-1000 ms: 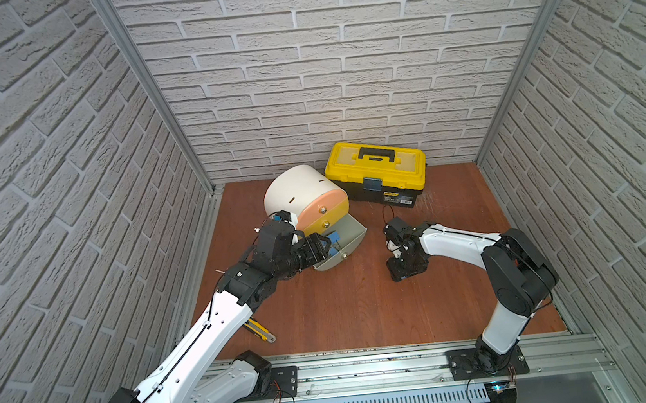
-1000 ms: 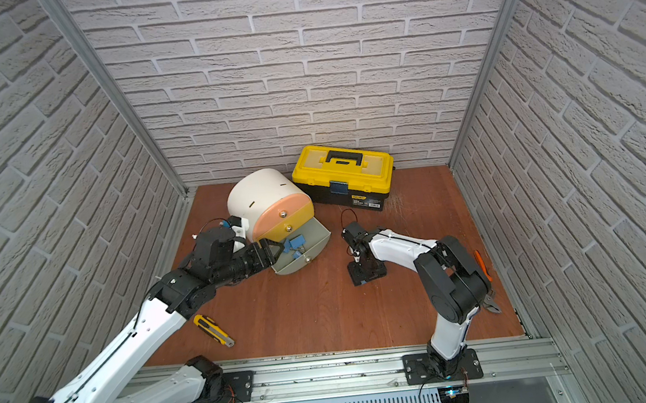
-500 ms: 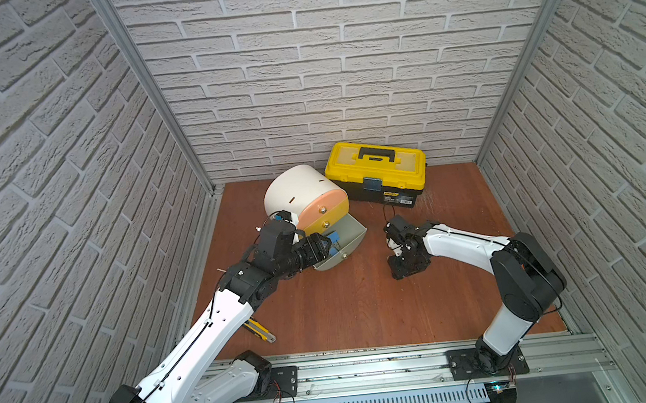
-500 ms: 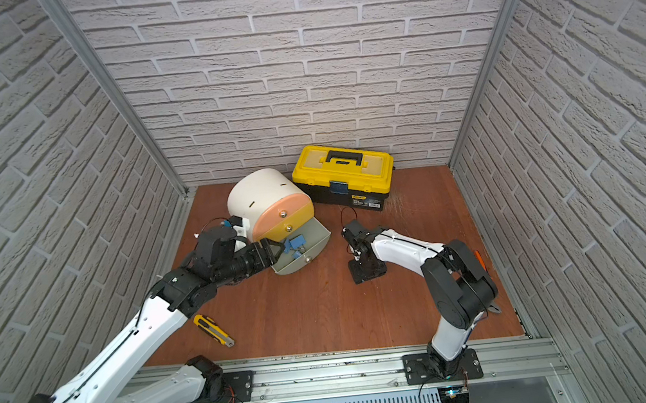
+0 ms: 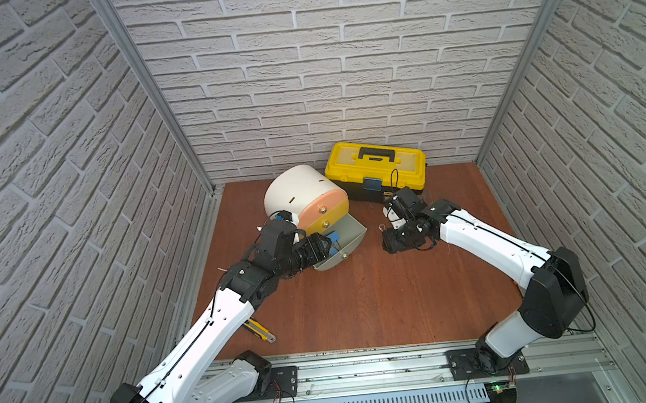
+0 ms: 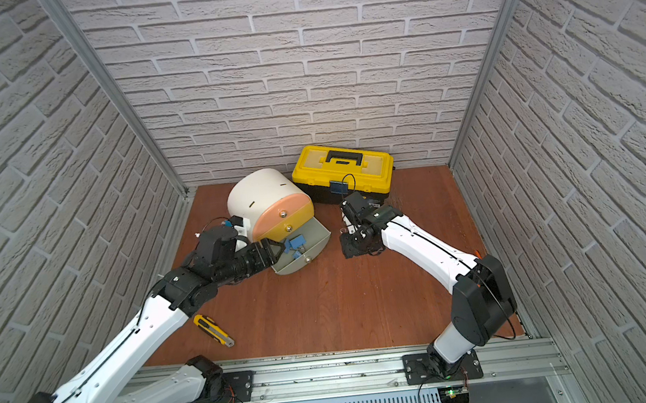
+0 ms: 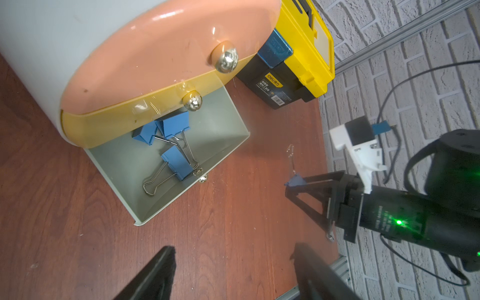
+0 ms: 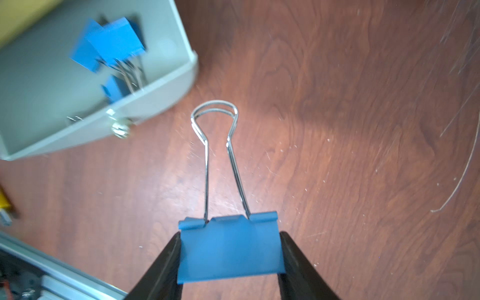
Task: Put the binder clips in the drawer according to color
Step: Pick up the binder clip at the center of the board, then place the binder clip in the drawer.
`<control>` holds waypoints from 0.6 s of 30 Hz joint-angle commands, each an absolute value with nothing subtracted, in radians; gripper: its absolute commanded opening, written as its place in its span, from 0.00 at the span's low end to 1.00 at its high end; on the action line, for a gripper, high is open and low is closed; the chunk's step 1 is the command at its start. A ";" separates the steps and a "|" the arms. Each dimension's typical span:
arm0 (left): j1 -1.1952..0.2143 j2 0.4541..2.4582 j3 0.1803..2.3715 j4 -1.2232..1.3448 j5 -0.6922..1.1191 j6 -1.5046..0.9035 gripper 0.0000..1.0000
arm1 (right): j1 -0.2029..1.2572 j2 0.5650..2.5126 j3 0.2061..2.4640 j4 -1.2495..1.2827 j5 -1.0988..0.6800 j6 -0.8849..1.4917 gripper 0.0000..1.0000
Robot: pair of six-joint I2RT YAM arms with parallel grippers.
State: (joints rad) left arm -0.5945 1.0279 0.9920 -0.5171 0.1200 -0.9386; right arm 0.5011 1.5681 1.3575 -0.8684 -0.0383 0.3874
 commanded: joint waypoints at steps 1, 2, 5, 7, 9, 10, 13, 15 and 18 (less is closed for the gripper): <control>-0.583 1.021 1.015 -0.495 0.122 -0.927 0.76 | 0.524 1.603 1.440 -0.866 -0.088 0.437 0.39; -0.579 1.019 1.014 -0.498 0.122 -0.927 0.76 | 0.528 1.614 1.461 -0.864 -0.096 0.445 0.39; -0.567 1.006 1.014 -0.513 0.126 -0.919 0.76 | 0.544 1.665 1.534 -0.859 -0.122 0.470 0.39; -0.558 0.994 1.013 -0.526 0.126 -0.915 0.76 | 0.556 1.700 1.576 -0.850 -0.141 0.486 0.39; -0.549 0.978 1.008 -0.533 0.127 -0.914 0.76 | 0.564 1.731 1.608 -0.841 -0.155 0.502 0.39; -0.544 0.969 1.003 -0.537 0.126 -0.915 0.76 | 0.568 1.746 1.623 -0.835 -0.159 0.509 0.39; -0.531 0.945 0.987 -0.543 0.127 -0.923 0.76 | 0.578 1.787 1.656 -0.824 -0.166 0.527 0.39; -0.525 0.930 0.976 -0.546 0.126 -0.927 0.76 | 0.584 1.811 1.676 -0.818 -0.167 0.532 0.39; -0.517 0.914 0.969 -0.554 0.127 -0.930 0.76 | 0.587 1.845 1.701 -0.816 -0.169 0.538 0.38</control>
